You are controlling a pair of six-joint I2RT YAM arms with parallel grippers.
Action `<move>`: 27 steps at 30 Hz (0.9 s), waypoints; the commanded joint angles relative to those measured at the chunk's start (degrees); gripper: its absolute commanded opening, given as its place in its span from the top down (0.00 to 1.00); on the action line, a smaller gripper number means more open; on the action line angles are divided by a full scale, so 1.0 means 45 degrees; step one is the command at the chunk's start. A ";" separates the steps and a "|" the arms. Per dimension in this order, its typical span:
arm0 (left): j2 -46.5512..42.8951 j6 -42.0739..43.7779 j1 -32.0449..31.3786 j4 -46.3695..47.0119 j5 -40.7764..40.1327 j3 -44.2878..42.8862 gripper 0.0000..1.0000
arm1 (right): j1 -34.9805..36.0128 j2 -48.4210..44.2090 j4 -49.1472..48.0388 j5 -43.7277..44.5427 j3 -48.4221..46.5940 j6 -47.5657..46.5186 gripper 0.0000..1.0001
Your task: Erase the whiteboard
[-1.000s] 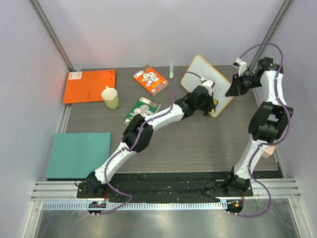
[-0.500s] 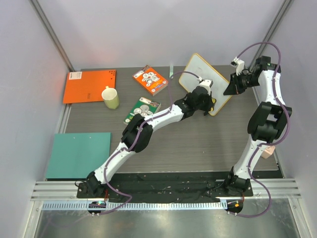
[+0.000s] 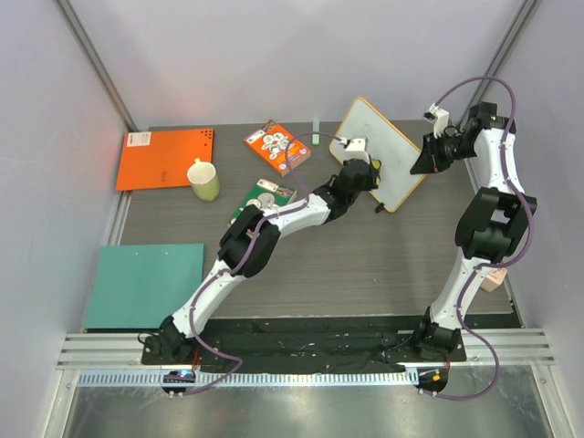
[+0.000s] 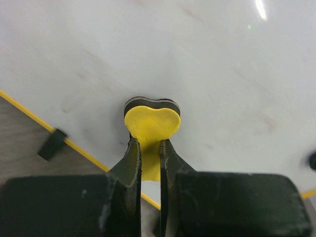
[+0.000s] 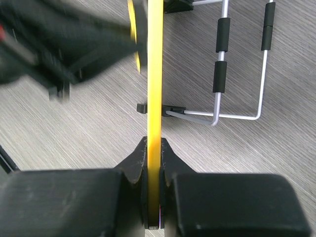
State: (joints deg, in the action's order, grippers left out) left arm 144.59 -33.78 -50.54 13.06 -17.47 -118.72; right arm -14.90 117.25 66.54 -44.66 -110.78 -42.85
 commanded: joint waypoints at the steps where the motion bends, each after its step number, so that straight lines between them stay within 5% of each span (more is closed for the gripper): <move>1: 0.0621 -0.0443 0.0978 0.2816 -0.2073 -0.0142 1.00 | 0.1142 0.1112 0.3356 0.1312 0.1045 -0.1454 0.99; 10: 0.1072 -0.0364 0.0647 0.4208 0.0340 0.0131 1.00 | 0.1142 0.1327 0.3846 0.1274 0.0497 -0.1650 0.99; 16: 0.0388 0.0280 0.0023 0.1574 0.1578 0.0151 1.00 | 0.1142 0.1366 0.3826 0.1059 0.0361 -0.1571 0.99; 27: -0.0004 -0.3312 -0.0974 0.3717 0.1658 0.2299 1.00 | 0.1142 0.1366 0.3748 0.0863 0.0322 -0.1435 0.99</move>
State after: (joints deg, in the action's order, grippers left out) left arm 144.57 -41.21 -50.37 25.17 -15.40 -110.24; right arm -14.35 117.80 68.82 -43.55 -112.90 -41.71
